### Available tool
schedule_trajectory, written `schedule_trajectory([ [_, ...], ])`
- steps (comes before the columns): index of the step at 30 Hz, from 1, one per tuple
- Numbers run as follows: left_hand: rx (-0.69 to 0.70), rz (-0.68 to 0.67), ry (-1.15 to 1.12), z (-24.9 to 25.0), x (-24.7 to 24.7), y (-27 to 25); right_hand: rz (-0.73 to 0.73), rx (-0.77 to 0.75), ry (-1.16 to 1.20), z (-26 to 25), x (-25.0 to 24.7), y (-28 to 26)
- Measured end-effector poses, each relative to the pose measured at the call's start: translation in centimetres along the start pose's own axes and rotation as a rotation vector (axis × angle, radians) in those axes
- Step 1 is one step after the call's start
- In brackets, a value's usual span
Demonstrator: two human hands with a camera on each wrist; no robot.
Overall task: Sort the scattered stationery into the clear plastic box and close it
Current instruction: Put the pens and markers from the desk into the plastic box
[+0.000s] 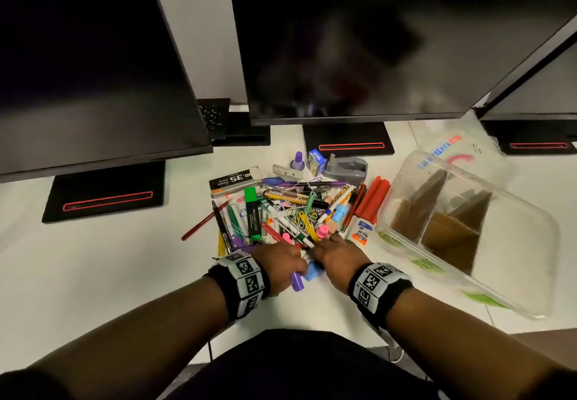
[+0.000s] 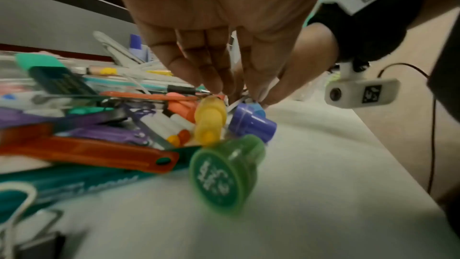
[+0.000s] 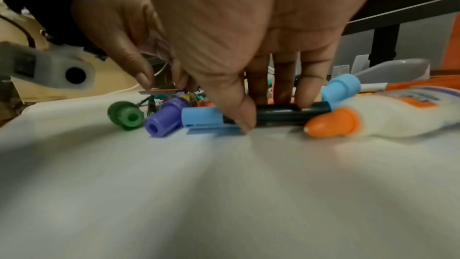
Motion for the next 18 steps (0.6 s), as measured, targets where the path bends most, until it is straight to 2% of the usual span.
schedule_trajectory([
  [2,-0.013,0.004,0.018,-0.3,-0.4,0.5,-0.012,0.049,-0.009,0.4,0.2,-0.2],
  [5,-0.066,0.148,-0.06,-1.7,-2.9,1.1,0.01,0.112,0.083,0.6,0.0,-0.7],
  [8,-0.154,0.262,-0.089,-3.9,-5.6,1.5,0.152,0.287,0.392,2.3,-1.3,-1.1],
  [11,-0.256,0.316,-0.086,-6.2,-7.7,2.4,0.294,0.516,0.665,4.7,-2.6,-1.0],
  [15,-0.386,0.258,-0.063,-8.6,-8.9,4.3,0.345,0.709,0.839,6.4,-3.8,0.6],
  [18,-0.418,0.159,-0.002,-9.0,-8.6,5.2,0.256,0.752,0.852,7.0,-4.6,1.7],
])
Point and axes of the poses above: each hand's wrist, its own y-axis towards the middle knuckle, its own x-axis out of the palm, z = x × y, the point moved 7 cm from there along y, towards the middle knuckle, and after that the axes turned 9 degrees about -y, right-handed, at the moved point
